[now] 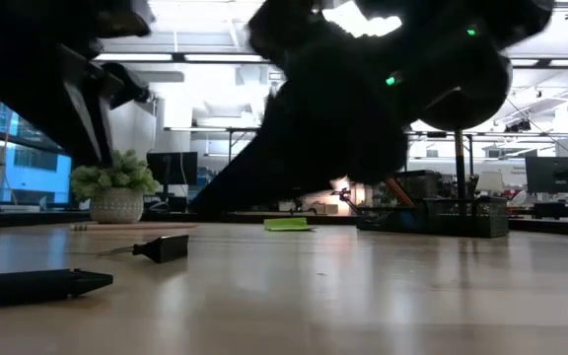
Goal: Pick and place office supplies into organizer
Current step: Put the black binder clip into the black desk organizer, then put the black pen into the black desk organizer
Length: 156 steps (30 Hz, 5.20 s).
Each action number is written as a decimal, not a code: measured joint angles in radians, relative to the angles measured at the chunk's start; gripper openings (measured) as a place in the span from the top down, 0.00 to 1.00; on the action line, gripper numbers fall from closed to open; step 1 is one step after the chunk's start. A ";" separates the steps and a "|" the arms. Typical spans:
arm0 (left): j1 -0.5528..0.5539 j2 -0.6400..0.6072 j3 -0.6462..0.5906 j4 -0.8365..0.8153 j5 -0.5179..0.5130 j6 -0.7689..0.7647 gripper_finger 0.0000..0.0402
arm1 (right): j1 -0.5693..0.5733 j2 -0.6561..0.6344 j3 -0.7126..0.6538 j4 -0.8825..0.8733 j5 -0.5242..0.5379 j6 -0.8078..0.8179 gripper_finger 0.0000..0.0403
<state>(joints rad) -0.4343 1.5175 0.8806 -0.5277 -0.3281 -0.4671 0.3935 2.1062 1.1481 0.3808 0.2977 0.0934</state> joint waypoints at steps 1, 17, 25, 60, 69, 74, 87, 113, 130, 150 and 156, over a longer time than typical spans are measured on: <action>0.000 -0.026 -0.028 0.029 -0.002 0.000 0.83 | -0.001 0.019 0.034 -0.039 0.015 0.001 0.33; -0.006 -0.147 -0.296 0.534 0.002 0.037 0.83 | -0.027 0.100 0.196 -0.182 0.005 0.216 0.32; -0.006 -0.147 -0.296 0.592 -0.027 0.089 0.83 | -0.027 0.100 0.196 -0.204 0.008 0.232 0.32; -0.007 -0.145 -0.296 0.661 -0.117 0.096 0.83 | -0.003 0.154 0.197 -0.175 0.108 0.243 0.43; -0.007 -0.145 -0.296 0.661 -0.117 0.096 0.83 | -0.002 0.155 0.197 -0.175 0.108 0.217 0.69; -0.007 -0.145 -0.296 0.660 -0.109 0.096 0.83 | -0.006 0.148 0.196 -0.200 0.119 0.205 0.69; -0.007 -0.145 -0.295 0.652 -0.072 0.096 0.83 | -0.017 -0.181 0.192 -1.120 0.525 0.388 0.69; -0.007 -0.145 -0.295 0.652 -0.084 0.122 0.83 | -0.325 -0.718 -0.503 -0.781 0.631 0.251 0.62; -0.006 -0.145 -0.295 0.659 -0.084 0.122 0.83 | -0.519 -0.726 -0.528 -0.608 0.470 0.149 0.54; -0.007 -0.137 -0.296 0.704 0.090 0.088 0.83 | -0.479 -0.726 -0.528 -0.584 0.083 0.224 0.58; -0.070 -0.137 -0.293 0.712 0.186 0.014 0.83 | -0.301 -0.726 -0.528 -0.403 -0.002 0.170 0.61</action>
<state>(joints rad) -0.5044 1.3804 0.5877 0.1841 -0.1421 -0.4533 0.0930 1.3804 0.6205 -0.0219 0.2961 0.2638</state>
